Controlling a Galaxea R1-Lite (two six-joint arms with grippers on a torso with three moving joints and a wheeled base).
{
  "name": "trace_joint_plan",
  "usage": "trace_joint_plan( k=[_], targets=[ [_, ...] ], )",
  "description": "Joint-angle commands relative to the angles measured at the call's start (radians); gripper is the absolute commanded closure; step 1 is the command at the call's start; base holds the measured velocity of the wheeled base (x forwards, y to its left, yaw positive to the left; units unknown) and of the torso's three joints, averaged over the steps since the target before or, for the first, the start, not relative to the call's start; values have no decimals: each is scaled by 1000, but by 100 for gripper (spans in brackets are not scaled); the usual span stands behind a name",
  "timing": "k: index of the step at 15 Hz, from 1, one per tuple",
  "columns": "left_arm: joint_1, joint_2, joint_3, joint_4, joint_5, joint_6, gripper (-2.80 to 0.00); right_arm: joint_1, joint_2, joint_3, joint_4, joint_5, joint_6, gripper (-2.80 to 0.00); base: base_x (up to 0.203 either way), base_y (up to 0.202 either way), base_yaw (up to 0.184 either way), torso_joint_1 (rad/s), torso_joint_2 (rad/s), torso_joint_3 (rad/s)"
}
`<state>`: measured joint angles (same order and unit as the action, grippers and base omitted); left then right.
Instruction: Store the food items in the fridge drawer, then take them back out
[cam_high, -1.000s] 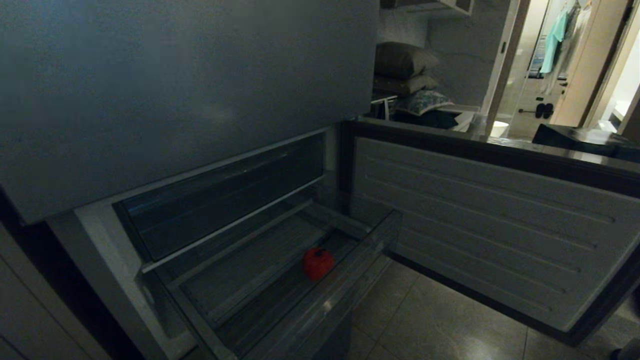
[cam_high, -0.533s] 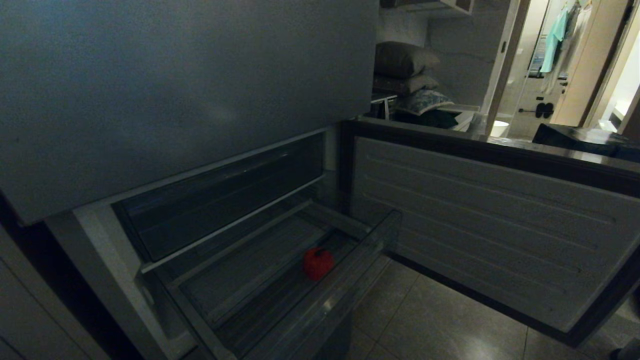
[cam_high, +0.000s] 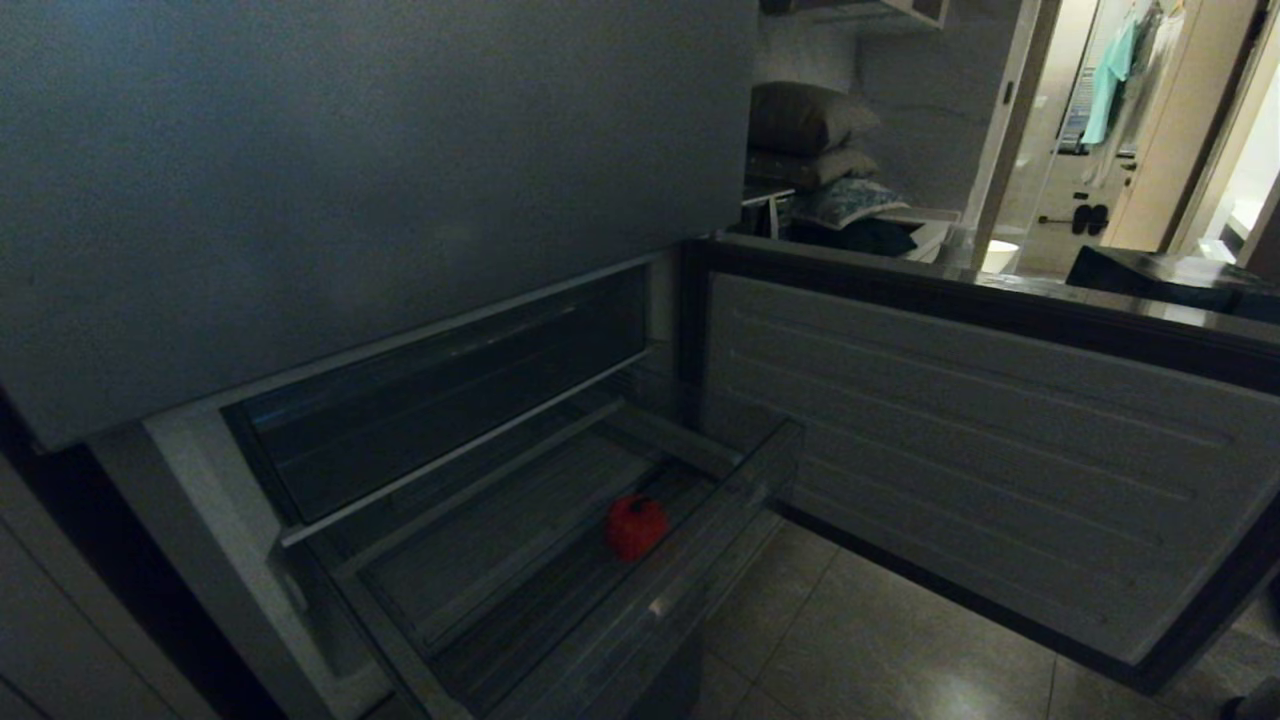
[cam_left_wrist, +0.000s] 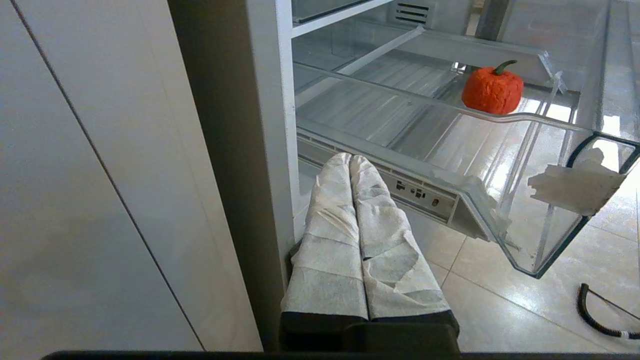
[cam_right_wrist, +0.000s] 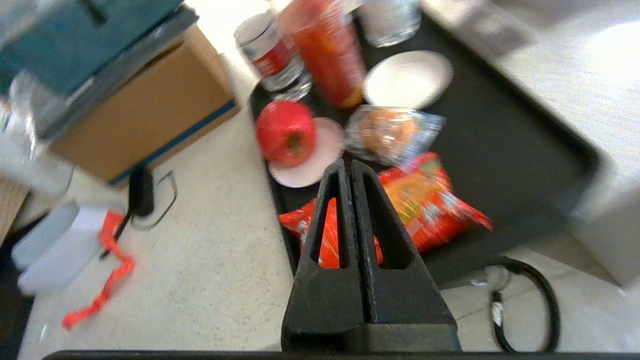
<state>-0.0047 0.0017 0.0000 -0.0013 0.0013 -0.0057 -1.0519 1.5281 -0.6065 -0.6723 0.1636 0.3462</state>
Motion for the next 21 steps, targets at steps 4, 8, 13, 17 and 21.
trace_joint_plan(
  k=[4, 8, 13, 17, 21],
  targets=[
    [0, 0, 0, 0, 0, 0, 0, -16, 252, -130, 9, 99, -124, -280, 0, 0, 0, 0, 0, 0],
    [0, 0, 0, 0, 0, 0, 0, 27, 439, -280, 17, 134, -202, -280, 0, 0, 0, 0, 0, 0],
    [0, 0, 0, 0, 0, 0, 0, 112, 595, -414, 45, 136, -324, -280, 0, 0, 0, 0, 0, 0],
    [0, 0, 0, 0, 0, 0, 0, 150, 664, -523, 50, 74, -337, -280, 0, 0, 0, 0, 0, 0],
    [0, 0, 0, 0, 0, 0, 0, 170, 753, -641, 56, 26, -337, -280, 0, 0, 0, 0, 0, 0]
  ],
)
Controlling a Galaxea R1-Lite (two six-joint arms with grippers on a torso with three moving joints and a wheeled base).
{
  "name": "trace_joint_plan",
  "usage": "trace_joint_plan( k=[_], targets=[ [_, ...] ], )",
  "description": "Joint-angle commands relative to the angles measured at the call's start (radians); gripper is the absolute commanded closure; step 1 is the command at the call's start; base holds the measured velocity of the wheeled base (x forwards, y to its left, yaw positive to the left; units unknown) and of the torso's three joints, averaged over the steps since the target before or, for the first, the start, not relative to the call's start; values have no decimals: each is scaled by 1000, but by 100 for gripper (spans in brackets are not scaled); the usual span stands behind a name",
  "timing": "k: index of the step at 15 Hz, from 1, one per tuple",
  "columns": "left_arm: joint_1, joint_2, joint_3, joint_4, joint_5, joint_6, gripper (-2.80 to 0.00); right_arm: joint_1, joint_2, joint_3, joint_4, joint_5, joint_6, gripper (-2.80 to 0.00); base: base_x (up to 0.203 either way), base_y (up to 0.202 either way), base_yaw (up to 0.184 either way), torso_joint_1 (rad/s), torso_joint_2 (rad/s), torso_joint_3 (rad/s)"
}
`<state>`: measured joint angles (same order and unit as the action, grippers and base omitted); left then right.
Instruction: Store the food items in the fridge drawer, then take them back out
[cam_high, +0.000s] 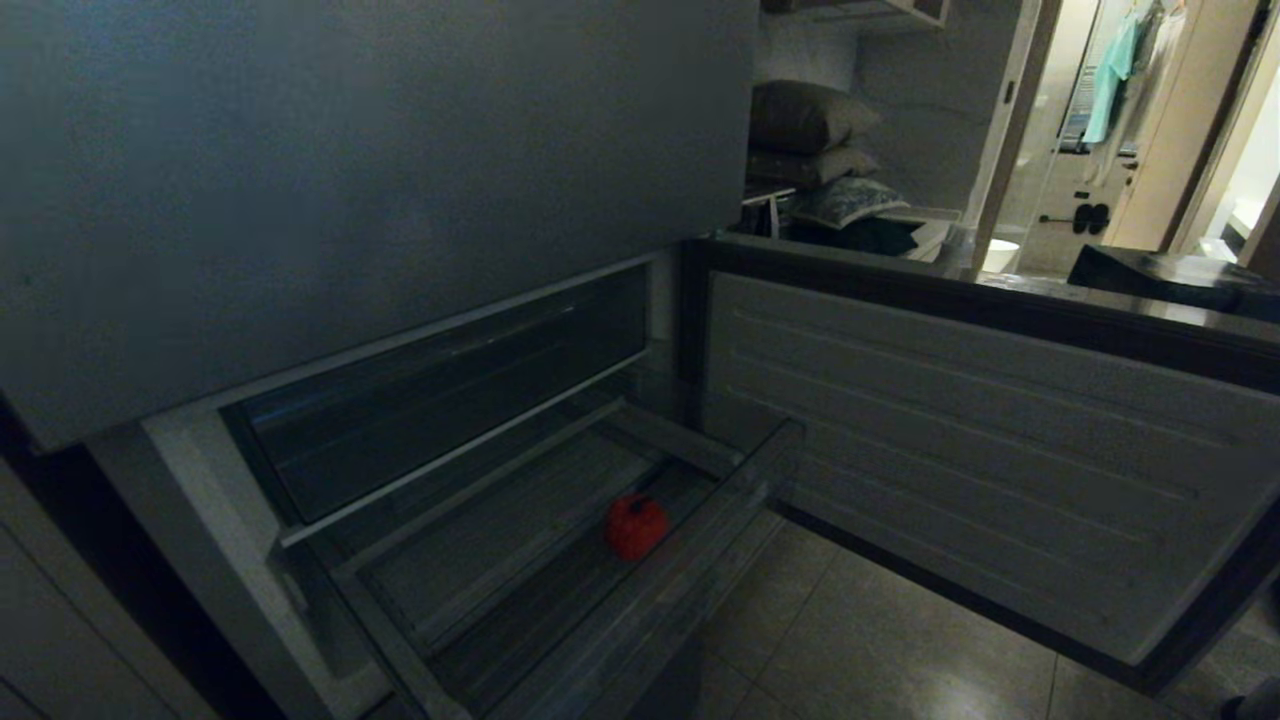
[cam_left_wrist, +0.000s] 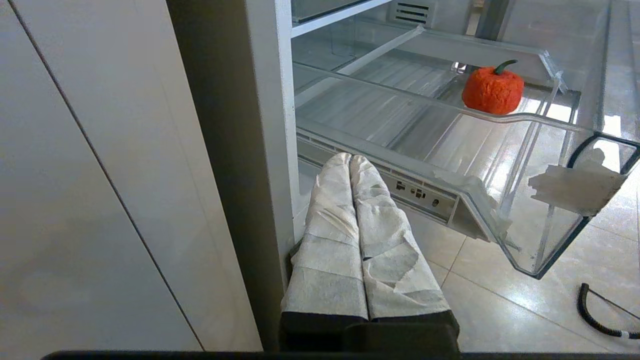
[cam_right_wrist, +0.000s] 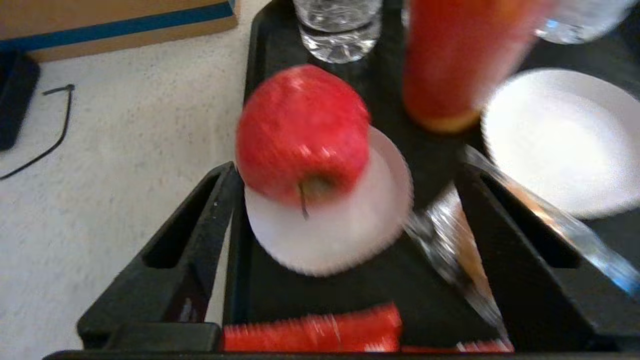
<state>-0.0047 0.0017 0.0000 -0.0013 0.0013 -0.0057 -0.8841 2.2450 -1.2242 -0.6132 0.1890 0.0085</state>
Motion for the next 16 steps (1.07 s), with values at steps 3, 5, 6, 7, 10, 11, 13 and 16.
trace_joint_plan(
  k=[3, 5, 6, 7, 10, 11, 13, 16],
  targets=[
    [0, 0, 0, 0, 0, 0, 0, 19, 103, -98, -3, -9, 10, -280, 0, 0, 0, 0, 0, 0],
    [0, 0, 0, 0, 0, 0, 0, 26, 140, -154, -3, -10, 13, -280, 0, 0, 0, 0, 0, 0],
    [0, 0, 0, 0, 0, 0, 0, 26, 155, -173, -3, -11, 13, -280, 0, 0, 0, 0, 0, 0],
    [0, 0, 0, 0, 0, 0, 0, 29, 175, -203, -2, -11, 15, -280, 0, 0, 0, 0, 0, 0],
    [0, 0, 0, 0, 0, 0, 0, 48, 202, -235, -2, -8, 19, -280, 0, 0, 0, 0, 0, 0],
    [0, 0, 0, 0, 0, 0, 0, 52, 212, -248, -1, -8, 18, -280, 0, 0, 0, 0, 0, 0],
    [0, 0, 0, 0, 0, 0, 0, 56, 220, -256, 3, -3, 19, -280, 0, 0, 0, 0, 0, 0],
    [0, 0, 0, 0, 0, 0, 0, 65, 228, -257, 3, 3, 38, -280, 0, 0, 0, 0, 0, 0]
  ],
)
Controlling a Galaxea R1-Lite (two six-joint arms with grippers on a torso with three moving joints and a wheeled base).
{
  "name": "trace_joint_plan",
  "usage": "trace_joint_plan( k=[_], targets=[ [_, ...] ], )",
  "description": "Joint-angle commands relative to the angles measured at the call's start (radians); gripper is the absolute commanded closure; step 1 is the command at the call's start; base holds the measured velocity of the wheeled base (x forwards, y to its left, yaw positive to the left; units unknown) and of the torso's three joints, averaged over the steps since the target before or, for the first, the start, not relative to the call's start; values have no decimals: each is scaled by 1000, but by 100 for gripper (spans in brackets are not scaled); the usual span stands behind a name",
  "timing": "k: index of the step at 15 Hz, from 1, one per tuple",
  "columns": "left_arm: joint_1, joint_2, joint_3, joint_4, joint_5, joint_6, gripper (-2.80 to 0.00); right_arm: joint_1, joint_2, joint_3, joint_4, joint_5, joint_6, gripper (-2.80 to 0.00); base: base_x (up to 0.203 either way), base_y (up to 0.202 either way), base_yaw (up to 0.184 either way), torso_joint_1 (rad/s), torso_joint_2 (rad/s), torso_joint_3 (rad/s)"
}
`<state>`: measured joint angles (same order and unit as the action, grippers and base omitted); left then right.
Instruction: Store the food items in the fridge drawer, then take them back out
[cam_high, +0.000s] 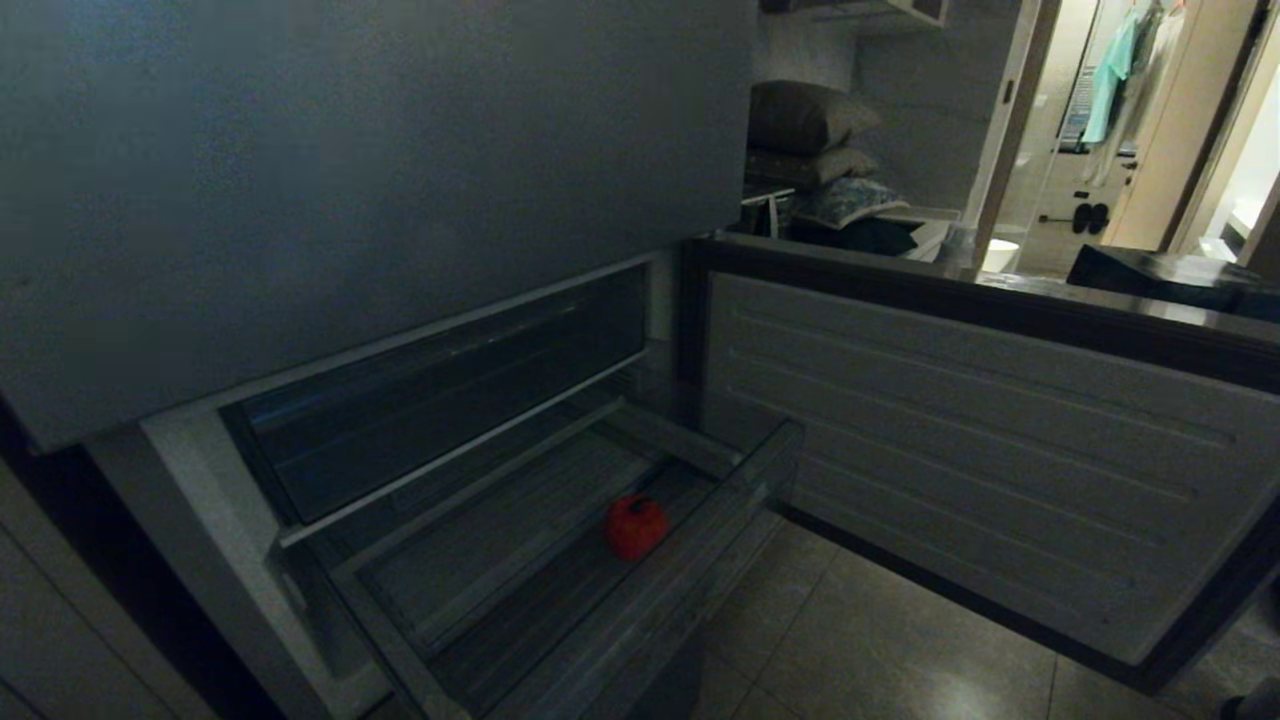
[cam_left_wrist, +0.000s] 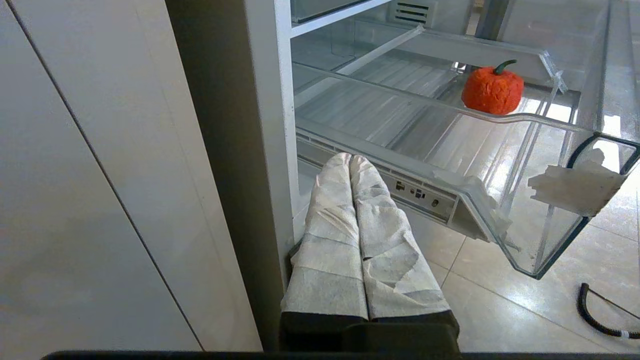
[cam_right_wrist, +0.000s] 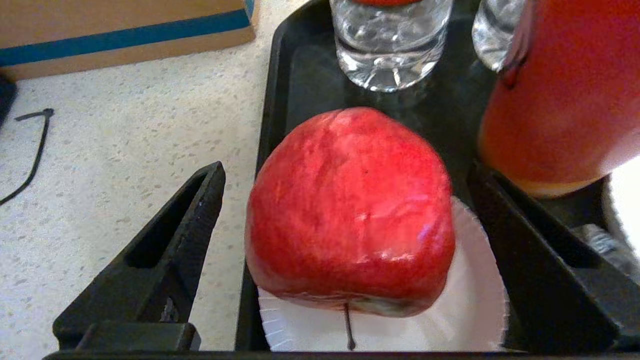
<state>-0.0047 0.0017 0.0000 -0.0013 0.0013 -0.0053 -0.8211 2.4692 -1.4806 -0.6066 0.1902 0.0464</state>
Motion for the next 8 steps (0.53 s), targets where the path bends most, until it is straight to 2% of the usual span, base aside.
trace_joint_plan(
  k=[1, 2, 8],
  targets=[
    [0, 0, 0, 0, 0, -1, 0, 2, 9, 0, -4, 2, 7, -280, 0, 0, 0, 0, 0, 0],
    [0, 0, 0, 0, 0, -1, 0, 2, 11, 0, -3, 4, 9, 0, 0, 0, 0, 0, 0, 0],
    [0, 0, 0, 0, 0, -1, 0, 5, -23, 7, 31, 9, 23, 0, 0, 0, 0, 0, 0, 0]
  ],
)
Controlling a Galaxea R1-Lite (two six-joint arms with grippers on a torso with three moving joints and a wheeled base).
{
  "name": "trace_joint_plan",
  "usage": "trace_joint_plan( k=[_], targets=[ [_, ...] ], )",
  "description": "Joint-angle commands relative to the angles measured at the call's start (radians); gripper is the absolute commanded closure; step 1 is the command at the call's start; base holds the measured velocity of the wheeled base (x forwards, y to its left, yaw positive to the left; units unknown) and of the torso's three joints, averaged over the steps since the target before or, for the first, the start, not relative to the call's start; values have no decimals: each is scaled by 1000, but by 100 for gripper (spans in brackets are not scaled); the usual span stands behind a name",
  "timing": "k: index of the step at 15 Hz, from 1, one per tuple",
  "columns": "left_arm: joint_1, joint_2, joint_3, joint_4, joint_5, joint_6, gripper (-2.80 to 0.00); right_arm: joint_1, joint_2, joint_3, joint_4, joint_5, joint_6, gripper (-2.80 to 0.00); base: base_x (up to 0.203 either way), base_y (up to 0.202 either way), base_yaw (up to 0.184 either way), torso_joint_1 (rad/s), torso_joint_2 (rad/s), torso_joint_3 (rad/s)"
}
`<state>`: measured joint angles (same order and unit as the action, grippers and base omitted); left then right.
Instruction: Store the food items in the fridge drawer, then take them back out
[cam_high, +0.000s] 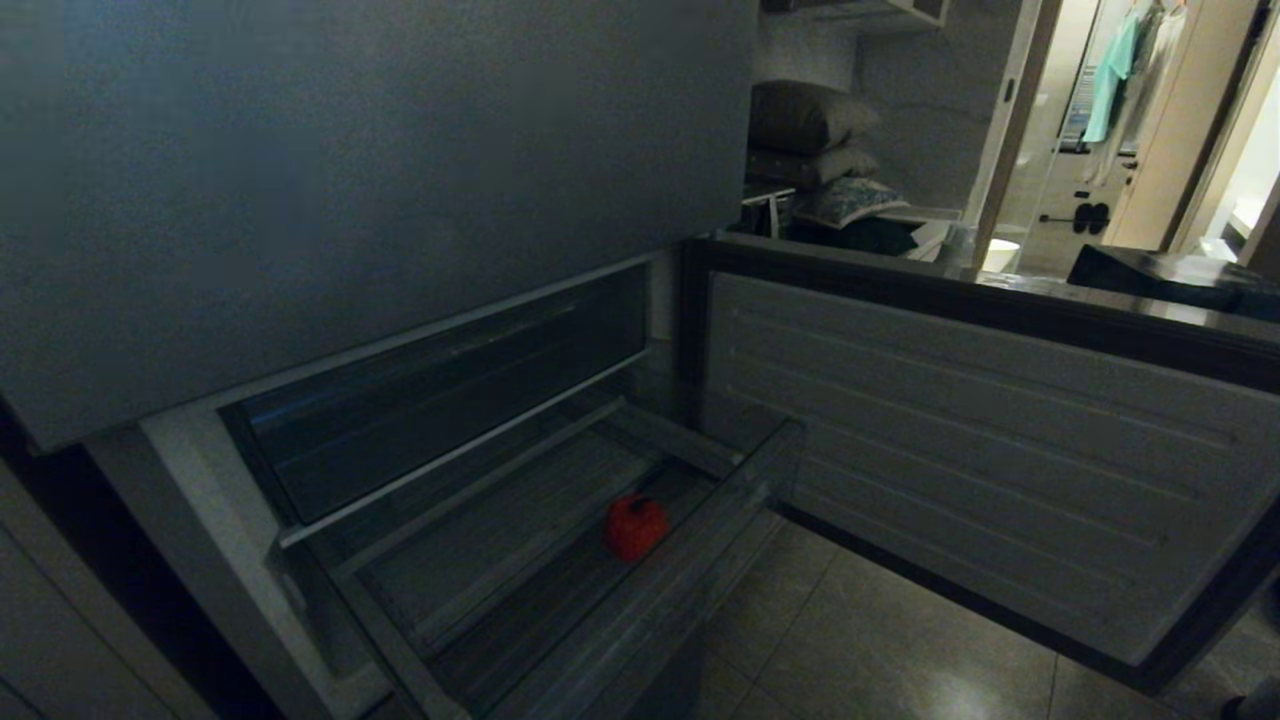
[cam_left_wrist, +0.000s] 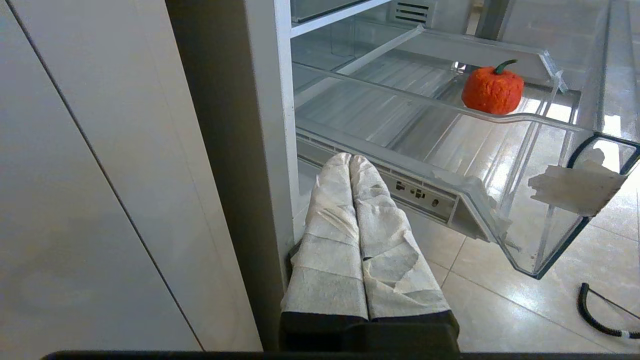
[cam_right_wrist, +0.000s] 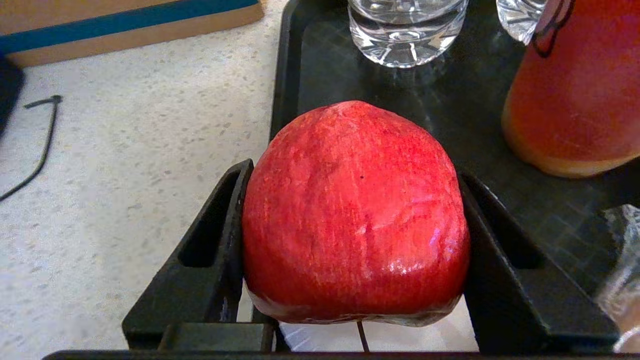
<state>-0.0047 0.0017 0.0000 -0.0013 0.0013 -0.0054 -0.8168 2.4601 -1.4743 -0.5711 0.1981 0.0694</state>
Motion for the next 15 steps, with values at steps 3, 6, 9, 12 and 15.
trace_joint_plan(
  k=[3, 6, 9, 12, 15],
  targets=[
    [0, 0, 0, 0, 0, -1, 0, -1, -168, 98, 4, 1, 11, 0, 0, 0, 0, 0, 0, 0],
    [0, 0, 0, 0, 0, -1, 0, -5, -396, 281, 8, -6, 8, 0, 0, 0, 0, 0, 0, 0],
    [0, 0, 0, 0, 0, -1, 0, -30, -671, 485, 7, -77, 0, 0, 0, 0, 0, 0, 0, 0],
    [0, 0, 0, 0, 0, -1, 0, -69, -950, 589, 7, -120, -6, 0, 0, 0, 0, 0, 0, 0],
    [0, 0, 0, 0, 0, -1, 0, -128, -1189, 633, 11, -143, -6, 0, 0, 0, 0, 0, 0, 0]
  ],
)
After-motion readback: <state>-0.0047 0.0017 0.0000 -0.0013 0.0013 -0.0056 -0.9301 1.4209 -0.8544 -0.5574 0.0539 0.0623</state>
